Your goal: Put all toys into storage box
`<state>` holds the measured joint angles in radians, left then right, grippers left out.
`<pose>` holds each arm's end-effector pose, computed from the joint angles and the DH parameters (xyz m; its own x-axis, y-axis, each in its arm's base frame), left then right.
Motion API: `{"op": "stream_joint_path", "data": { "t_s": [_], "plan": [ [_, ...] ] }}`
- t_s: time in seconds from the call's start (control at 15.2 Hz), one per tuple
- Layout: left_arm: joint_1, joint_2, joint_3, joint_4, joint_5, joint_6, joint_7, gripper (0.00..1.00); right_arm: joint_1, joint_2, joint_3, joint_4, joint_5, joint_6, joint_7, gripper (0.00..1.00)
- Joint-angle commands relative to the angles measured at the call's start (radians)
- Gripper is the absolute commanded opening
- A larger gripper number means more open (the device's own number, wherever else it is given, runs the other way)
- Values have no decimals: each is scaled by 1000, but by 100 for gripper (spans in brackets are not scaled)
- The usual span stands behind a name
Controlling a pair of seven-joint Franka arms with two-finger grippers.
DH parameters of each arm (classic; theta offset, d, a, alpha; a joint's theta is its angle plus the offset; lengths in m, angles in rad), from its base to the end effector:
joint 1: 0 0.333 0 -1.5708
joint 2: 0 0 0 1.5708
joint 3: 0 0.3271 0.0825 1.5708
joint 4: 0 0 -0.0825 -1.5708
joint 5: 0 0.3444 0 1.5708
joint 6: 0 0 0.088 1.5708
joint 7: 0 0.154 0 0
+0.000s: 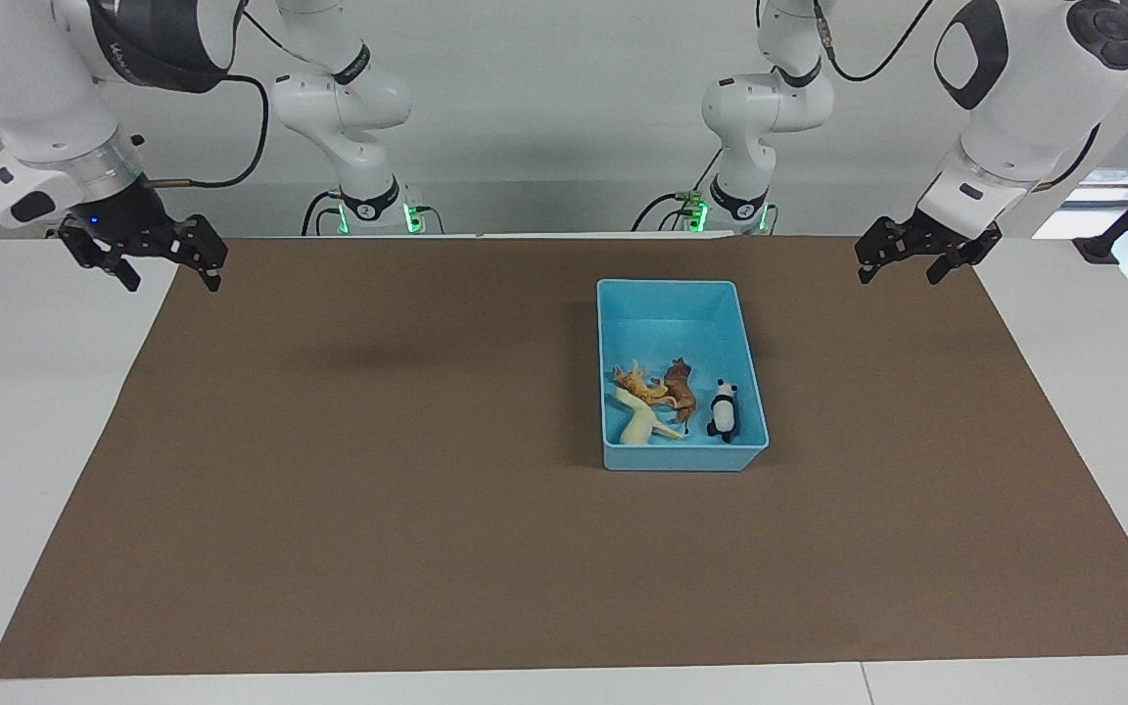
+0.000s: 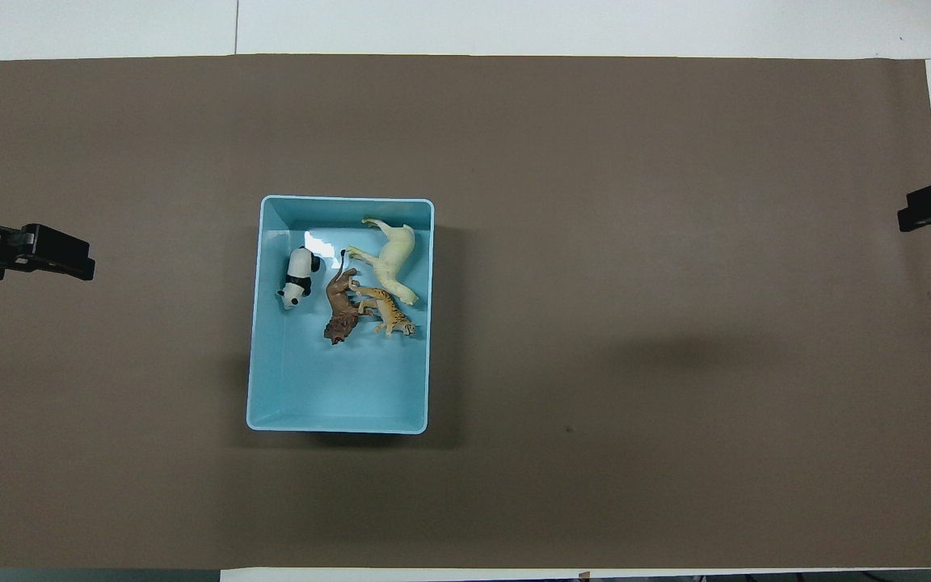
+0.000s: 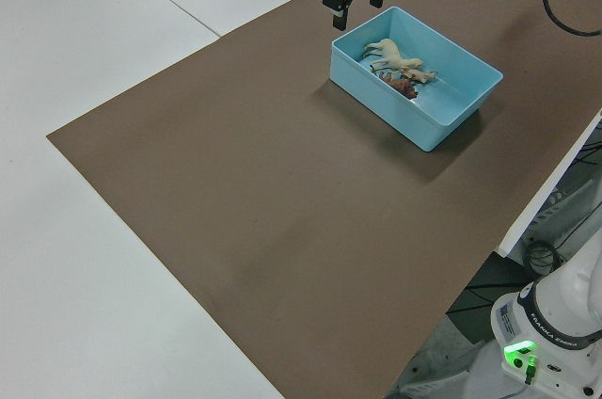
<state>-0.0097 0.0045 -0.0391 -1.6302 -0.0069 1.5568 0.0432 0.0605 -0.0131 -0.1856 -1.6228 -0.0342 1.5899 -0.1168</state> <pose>0.5080 -0.0258 0.5597 0.9928 -0.0918 -0.0774 -0.0913 -0.9958 0.0104 0.5058 -0.0694 0.5744 0.9997 -0.0076 -0.0236 -0.0069 -0.9995 0.0292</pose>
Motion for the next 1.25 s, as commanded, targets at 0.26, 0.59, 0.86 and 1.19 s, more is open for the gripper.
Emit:
{"op": "stream_joint_path", "data": {
  "t_s": [0.26,0.59,0.86,1.19],
  "plan": [
    [-35,-1,11,-14,-7,22,6,100,-110,-47,112,29,-7,-91,23,100],
    [-39,-3,8,-43,-7,173,4,100,-128,-5,135,99,17,-169,23,100],
    [-44,-8,10,-31,-10,138,4,100,-130,10,141,90,13,-179,28,100],
    [-44,-20,10,-22,-12,97,4,100,-128,10,140,98,7,-180,34,100]
  ]
}}
